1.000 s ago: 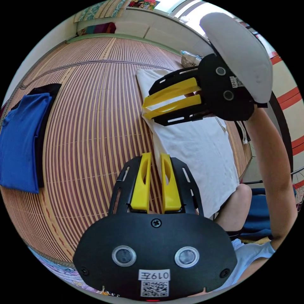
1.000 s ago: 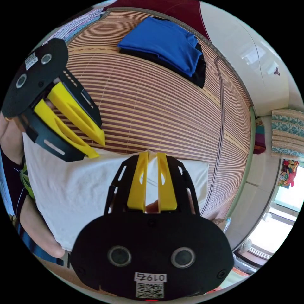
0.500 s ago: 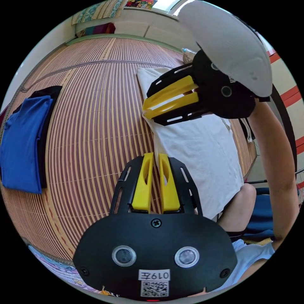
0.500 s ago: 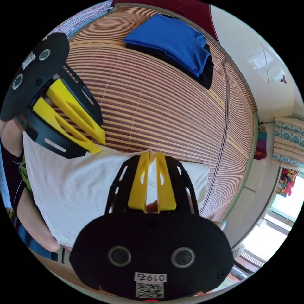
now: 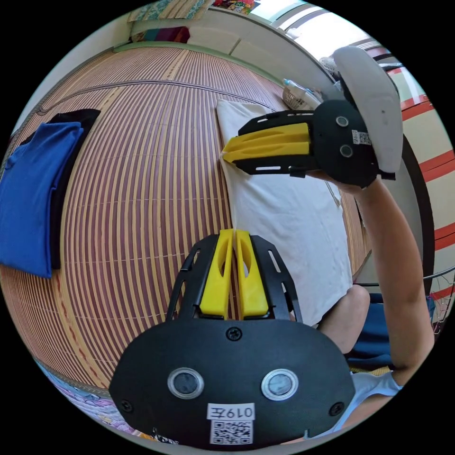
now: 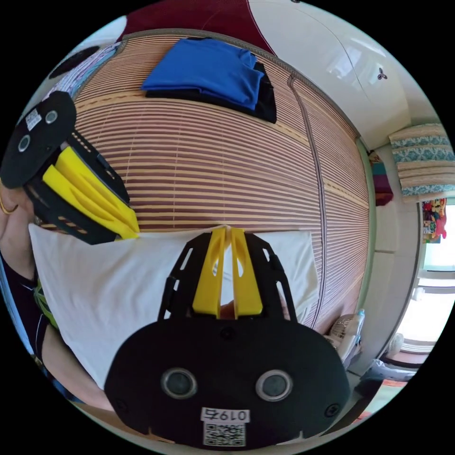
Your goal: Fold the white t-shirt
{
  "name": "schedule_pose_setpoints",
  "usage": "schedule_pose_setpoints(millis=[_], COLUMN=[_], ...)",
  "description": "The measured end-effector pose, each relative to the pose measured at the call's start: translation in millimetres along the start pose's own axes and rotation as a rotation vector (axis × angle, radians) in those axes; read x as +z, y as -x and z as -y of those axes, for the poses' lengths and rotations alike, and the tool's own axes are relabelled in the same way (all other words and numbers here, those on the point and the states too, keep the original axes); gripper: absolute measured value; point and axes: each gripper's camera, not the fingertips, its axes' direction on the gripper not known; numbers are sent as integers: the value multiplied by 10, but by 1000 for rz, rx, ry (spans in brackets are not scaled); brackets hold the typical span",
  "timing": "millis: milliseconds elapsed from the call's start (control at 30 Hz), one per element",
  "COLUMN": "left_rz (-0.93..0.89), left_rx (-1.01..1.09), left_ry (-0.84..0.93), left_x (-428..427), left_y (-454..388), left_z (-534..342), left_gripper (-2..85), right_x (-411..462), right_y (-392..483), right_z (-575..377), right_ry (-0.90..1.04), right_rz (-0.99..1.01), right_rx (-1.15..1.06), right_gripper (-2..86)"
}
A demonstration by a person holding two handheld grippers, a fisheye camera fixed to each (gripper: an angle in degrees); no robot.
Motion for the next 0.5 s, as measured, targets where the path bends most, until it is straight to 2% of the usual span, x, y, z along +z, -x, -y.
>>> schedule_pose_setpoints(millis=[300, 500], left_rz=[-14, -26], left_rx=[-12, -19], left_ry=[8, 12], left_x=[18, 22], left_y=[64, 101], left_z=[-10, -22], left_gripper=[8, 9], right_x=[28, -86], right_y=[443, 506], right_z=[-1, -104], right_ry=[6, 6], right_rz=[-137, -93], right_rx=[-26, -19], right_gripper=[36, 68])
